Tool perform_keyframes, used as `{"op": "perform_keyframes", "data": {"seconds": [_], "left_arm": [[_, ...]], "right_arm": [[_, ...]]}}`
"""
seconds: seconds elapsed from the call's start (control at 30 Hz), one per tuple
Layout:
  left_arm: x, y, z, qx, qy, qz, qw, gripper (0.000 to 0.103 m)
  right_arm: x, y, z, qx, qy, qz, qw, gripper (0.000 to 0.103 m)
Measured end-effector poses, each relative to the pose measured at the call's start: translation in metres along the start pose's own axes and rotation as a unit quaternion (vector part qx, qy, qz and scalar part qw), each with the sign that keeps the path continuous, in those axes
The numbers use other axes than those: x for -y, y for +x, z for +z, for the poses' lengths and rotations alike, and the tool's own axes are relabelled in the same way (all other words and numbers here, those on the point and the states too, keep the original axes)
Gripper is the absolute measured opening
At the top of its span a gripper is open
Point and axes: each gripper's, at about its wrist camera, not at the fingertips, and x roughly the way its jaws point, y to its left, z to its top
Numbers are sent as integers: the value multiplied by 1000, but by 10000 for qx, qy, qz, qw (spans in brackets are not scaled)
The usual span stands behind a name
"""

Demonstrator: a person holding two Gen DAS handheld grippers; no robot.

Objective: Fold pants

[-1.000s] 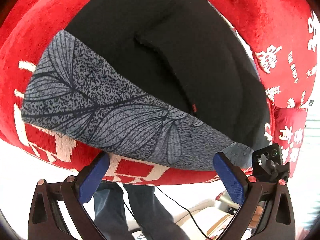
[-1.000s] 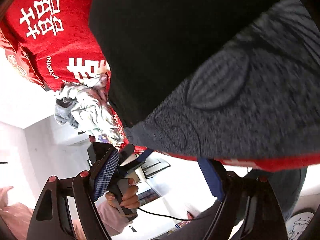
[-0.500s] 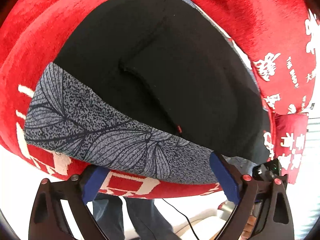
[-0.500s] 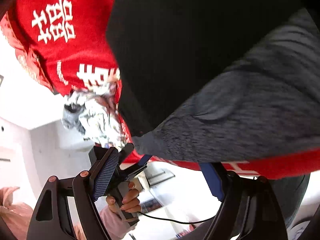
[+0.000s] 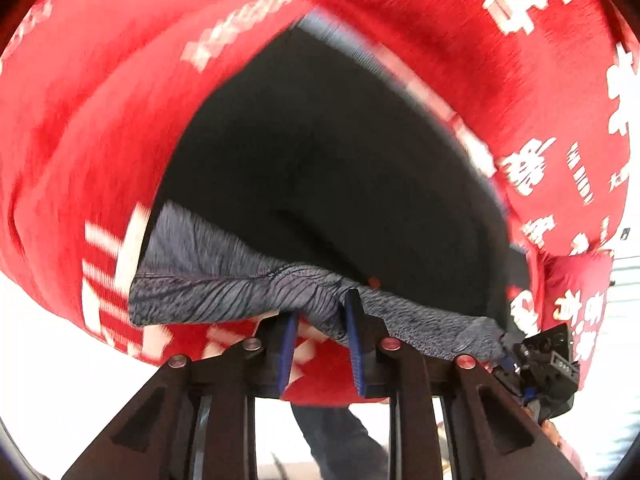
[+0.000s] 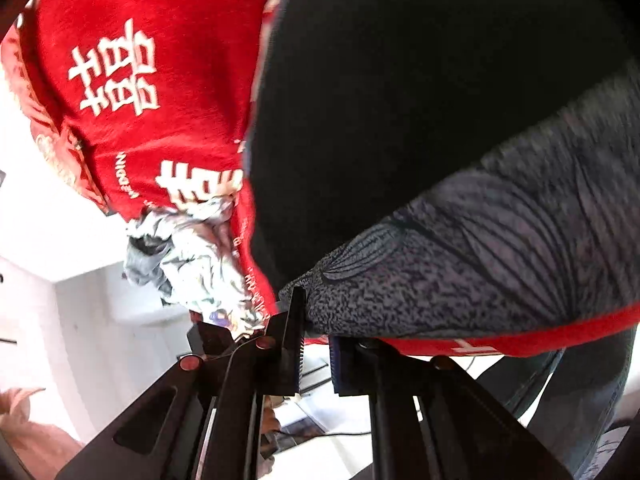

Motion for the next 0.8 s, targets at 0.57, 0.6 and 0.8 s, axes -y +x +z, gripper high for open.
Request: {"op": "perform_keyframes", "data": {"seconds": [0.57,0.6,0.8], "left_arm": [[86,103,207,1002,529,2360,9651,68],[81,105,203,961,433,2443,9639,68],[122,97,164,737,1006,2454,9614,68]], "right_arm": [[-107,91,271,-853,-1298,-1075,9820,15],[-98,100,278,-896,-1209,-1339,9795,15],[-106,81,283,-757,-1198,-1157,9831,64]]}}
